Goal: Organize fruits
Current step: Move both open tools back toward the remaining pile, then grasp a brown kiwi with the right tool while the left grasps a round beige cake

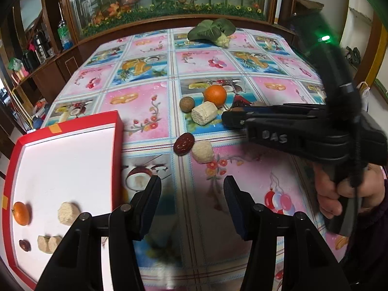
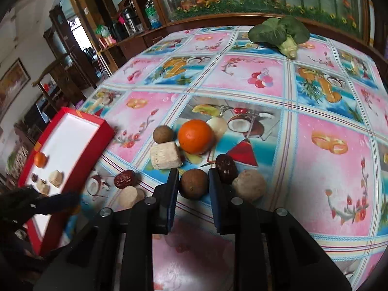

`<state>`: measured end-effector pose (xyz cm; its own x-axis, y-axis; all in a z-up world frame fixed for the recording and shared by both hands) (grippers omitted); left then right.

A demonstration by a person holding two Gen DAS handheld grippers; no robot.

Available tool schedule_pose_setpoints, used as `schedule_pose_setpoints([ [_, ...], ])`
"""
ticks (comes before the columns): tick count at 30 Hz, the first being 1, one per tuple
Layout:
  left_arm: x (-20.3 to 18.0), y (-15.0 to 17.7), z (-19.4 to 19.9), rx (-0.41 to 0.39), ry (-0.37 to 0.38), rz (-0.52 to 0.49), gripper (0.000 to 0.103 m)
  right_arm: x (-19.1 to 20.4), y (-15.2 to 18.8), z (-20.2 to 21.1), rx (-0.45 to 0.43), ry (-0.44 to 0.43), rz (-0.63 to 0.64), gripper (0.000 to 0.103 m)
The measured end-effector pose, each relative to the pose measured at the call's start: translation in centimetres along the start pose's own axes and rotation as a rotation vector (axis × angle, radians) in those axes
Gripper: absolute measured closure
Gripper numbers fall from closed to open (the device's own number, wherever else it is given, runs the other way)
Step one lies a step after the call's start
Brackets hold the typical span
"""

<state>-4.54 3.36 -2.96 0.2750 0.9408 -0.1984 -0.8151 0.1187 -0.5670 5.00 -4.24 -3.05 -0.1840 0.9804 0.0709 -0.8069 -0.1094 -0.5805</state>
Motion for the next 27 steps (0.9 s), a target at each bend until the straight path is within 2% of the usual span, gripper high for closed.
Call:
schedule_pose_setpoints([
  [6, -0.2, -0.6, -1.9, 0.035, 0.035, 0.041, 0.050, -2.5, -1.8, 3.0, -0.074, -0.050, -0.118, 0.076],
  [8, -0.4, -0.8, -2.5, 0.042, 0.054, 0.059, 0.059, -3.7, -2.2, 3.7, -0.086, -0.066, -0.169, 0.076],
  [9, -0.4, -0.8, -2.9, 0.047, 0.059, 0.064, 0.061, -3.9, -2.3, 3.9, -0.089, -0.069, -0.184, 0.076],
  [15, 0.0, -1.7, -3.8, 0.030, 0.041, 0.080, 0.073, -4.9, -2.8, 4.9, -0.114, -0.081, -0.234, 0.076],
  [20, 0.1, -2.2, -4.1, 0.018, 0.014, 0.053, 0.081, -5.4, -3.1, 5.4, -0.134, -0.083, -0.257, 0.076],
  [27, -0.1, -2.4, -4.2, -0.009, -0.001, 0.030, 0.081, -6.6, -3.1, 5.1, -0.136, -0.066, -0.302, 0.076],
])
Point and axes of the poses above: each gripper's, at about its wrist camera, not at the fingertips, and z roughly against the way its jaws point, x to its left, y to its underside, the point moved 8 cm from there along -z, roughly the way its jaws point, and after that the axes turned 14 degrees about y, right-handed, at the moved point
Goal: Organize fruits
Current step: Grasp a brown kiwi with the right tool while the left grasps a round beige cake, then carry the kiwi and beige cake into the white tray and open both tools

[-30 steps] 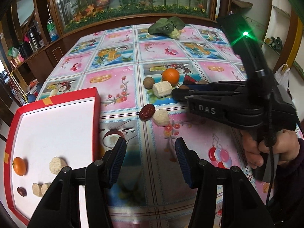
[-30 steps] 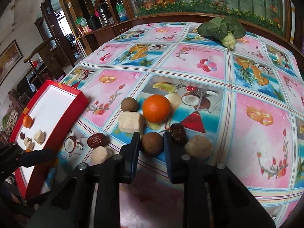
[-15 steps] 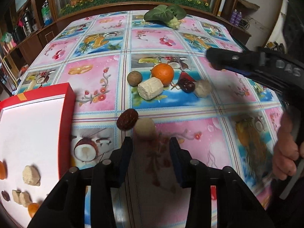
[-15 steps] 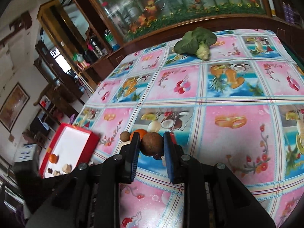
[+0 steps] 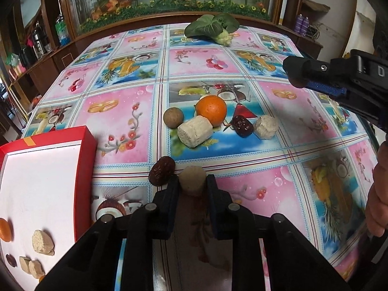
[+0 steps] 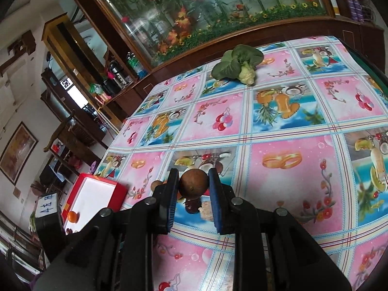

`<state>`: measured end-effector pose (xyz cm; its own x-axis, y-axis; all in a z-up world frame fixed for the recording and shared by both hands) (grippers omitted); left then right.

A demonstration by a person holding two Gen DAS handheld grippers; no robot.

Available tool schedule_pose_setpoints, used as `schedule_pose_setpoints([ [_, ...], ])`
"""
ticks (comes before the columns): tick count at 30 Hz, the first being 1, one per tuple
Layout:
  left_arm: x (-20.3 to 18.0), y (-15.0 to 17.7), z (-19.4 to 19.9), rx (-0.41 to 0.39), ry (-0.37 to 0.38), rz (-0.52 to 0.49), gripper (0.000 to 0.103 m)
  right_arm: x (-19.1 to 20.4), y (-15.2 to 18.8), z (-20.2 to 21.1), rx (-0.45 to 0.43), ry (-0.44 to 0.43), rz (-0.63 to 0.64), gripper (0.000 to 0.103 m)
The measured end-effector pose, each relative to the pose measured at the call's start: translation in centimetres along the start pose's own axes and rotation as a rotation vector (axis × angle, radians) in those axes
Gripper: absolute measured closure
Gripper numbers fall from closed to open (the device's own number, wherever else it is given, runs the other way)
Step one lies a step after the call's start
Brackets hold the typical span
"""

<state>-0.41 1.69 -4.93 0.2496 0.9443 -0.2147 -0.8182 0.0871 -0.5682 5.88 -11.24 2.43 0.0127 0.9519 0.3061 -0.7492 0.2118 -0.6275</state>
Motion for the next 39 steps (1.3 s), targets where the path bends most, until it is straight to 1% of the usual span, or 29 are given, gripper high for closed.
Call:
schedule_pose_setpoints([
  [3, 0.0, 0.0, 0.7, -0.014, 0.002, 0.004, 0.081, -0.2, 0.1, -0.2, 0.003, 0.006, -0.004, 0.076],
  [8, 0.0, -0.2, 3.7, -0.083, -0.004, 0.009, 0.081, 0.1, 0.4, -0.4, 0.007, 0.007, 0.009, 0.076],
  [14, 1.3, -0.6, 7.4, -0.164, -0.041, 0.020, 0.081, 0.6, 0.7, -0.5, -0.001, 0.006, 0.028, 0.076],
  [19, 2.5, -0.8, 9.4, -0.212, -0.078, 0.027, 0.081, 0.8, 0.6, -0.1, -0.042, 0.014, 0.039, 0.076],
  [23, 3.0, -0.6, 10.0, -0.232, -0.093, 0.028, 0.081, 1.3, 0.6, 0.1, -0.062, 0.006, 0.054, 0.076],
  [26, 3.4, -0.4, 10.1, -0.239, -0.111, 0.029, 0.081, 2.1, 1.1, 0.0, -0.060, 0.003, 0.088, 0.076],
  [33, 5.4, 0.5, 10.2, -0.239, -0.126, 0.074, 0.081, 4.4, 2.7, -0.5, -0.054, -0.004, 0.186, 0.076],
  [39, 6.9, 1.1, 10.8, -0.251, -0.145, 0.098, 0.081, 4.7, 3.6, -1.0, -0.046, 0.010, 0.211, 0.076],
])
Point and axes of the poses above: each gripper's, at about its wrist camera, not at the fingertips, and z roughly against the way its jaws point, x to its left, y to its underside, the point moved 8 cm from there along -z, roughly the way its jaws point, and after that the axes turned 14 degrees about y, right-handed, at the moved point
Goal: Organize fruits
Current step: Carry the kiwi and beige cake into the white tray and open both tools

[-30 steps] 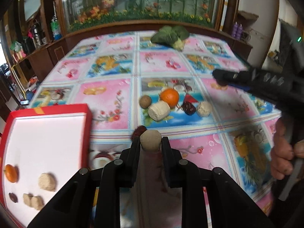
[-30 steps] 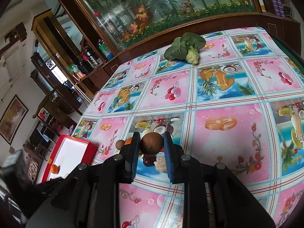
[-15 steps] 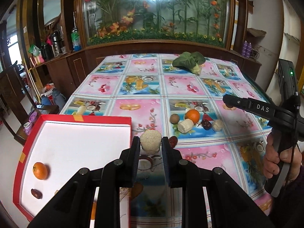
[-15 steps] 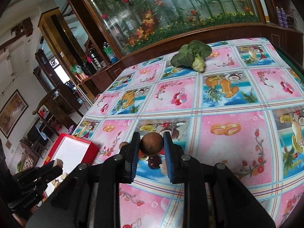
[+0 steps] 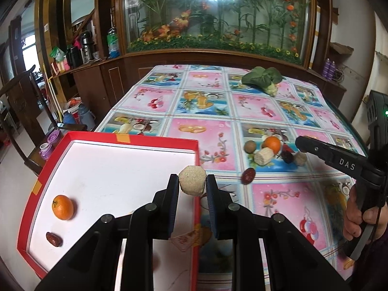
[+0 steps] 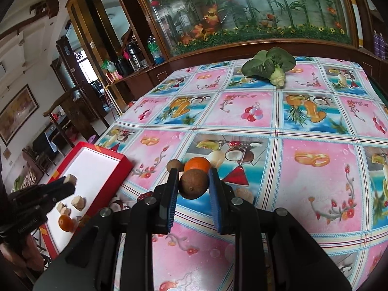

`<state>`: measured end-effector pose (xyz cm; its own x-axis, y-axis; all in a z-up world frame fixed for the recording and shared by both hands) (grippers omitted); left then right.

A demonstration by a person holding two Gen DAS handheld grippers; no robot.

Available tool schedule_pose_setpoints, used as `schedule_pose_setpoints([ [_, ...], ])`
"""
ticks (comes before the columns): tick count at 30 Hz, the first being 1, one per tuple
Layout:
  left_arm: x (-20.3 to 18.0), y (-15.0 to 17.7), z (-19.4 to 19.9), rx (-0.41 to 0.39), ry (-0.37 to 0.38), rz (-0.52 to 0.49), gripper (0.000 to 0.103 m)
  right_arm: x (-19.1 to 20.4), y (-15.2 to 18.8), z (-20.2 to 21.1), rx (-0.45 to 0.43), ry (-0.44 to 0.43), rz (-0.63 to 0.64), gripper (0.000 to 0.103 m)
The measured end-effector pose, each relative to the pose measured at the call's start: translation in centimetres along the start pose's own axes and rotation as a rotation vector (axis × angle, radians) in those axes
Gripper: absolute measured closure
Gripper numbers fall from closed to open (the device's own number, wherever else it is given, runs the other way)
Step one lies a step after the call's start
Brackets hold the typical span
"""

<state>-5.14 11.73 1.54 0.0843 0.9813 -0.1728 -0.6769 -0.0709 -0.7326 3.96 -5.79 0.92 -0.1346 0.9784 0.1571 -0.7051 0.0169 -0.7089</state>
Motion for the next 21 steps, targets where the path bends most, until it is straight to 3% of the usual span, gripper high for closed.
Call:
schedule_pose_setpoints([
  [9, 2.3, 0.2, 0.9, -0.021, -0.022, 0.019, 0.081, 1.0, 0.2, -0.2, 0.001, 0.009, -0.031, 0.076],
  [21, 3.8, 0.3, 1.3, -0.037, -0.023, 0.038, 0.081, 8.6, 0.7, -0.4, -0.006, -0.112, -0.006, 0.076],
])
Point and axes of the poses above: each gripper's, at about its wrist camera, not at the fingertips, and z roughly against the way its jaws point, x to its left, y to its underside, the point moved 8 cm from there along -z, roughly the way its jaws point, and after that the axes turned 14 degrees about y, right-handed, at the moved point
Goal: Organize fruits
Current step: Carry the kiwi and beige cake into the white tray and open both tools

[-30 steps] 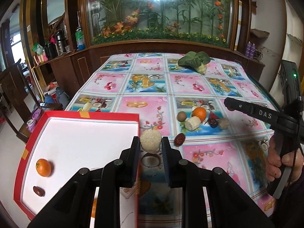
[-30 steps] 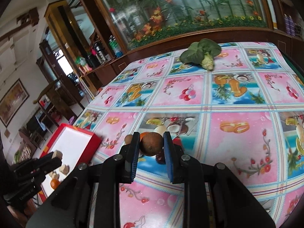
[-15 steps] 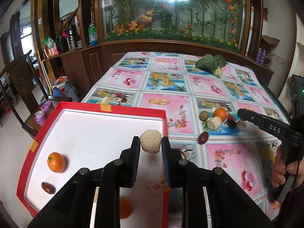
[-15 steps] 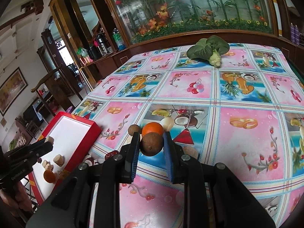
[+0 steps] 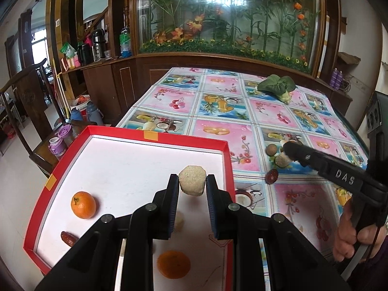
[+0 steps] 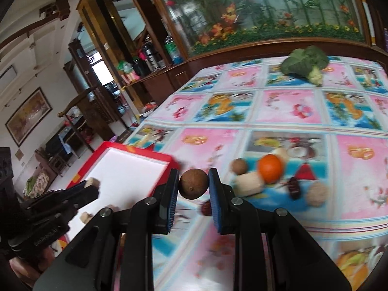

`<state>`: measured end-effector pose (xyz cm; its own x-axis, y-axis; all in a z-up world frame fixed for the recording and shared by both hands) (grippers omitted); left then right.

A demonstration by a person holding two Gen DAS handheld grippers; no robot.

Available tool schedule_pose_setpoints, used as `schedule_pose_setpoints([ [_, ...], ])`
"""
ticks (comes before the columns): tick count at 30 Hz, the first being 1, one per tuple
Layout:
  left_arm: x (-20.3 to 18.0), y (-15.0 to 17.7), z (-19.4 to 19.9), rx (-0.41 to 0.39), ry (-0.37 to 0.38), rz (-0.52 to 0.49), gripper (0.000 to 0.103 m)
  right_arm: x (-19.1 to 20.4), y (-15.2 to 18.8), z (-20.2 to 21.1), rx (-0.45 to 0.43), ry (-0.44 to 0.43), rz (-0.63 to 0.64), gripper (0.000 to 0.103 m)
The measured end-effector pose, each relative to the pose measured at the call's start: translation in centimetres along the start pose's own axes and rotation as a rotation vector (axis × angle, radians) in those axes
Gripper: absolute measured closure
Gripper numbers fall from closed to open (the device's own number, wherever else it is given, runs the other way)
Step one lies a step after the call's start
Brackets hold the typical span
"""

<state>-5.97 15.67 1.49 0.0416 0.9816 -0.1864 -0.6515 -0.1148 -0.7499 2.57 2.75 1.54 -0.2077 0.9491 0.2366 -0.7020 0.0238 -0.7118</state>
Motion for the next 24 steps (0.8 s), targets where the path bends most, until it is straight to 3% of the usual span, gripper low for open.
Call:
schedule_pose_setpoints([
  [14, 7.2, 0.7, 1.1, 0.008, -0.128, 0.083, 0.081, 8.2, 2.0, -2.4, 0.066, -0.093, 0.099, 0.076],
  [24, 7.0, -0.3, -0.9, 0.075, -0.150, 0.008, 0.081, 11.7, 3.0, -5.2, 0.132, -0.105, 0.142, 0.076],
])
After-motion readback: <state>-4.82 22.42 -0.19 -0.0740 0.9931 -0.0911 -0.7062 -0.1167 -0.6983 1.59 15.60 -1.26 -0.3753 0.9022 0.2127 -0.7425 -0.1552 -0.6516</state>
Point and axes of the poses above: each gripper's, at about its wrist camera, not at the fingertips, and z roughly against the way its jaws point, x to its left, y to its underside, the point moved 8 cm from there along -z, roughly the way its jaws point, and after that the axes turned 14 degrees about y, right-handed, at the moved point
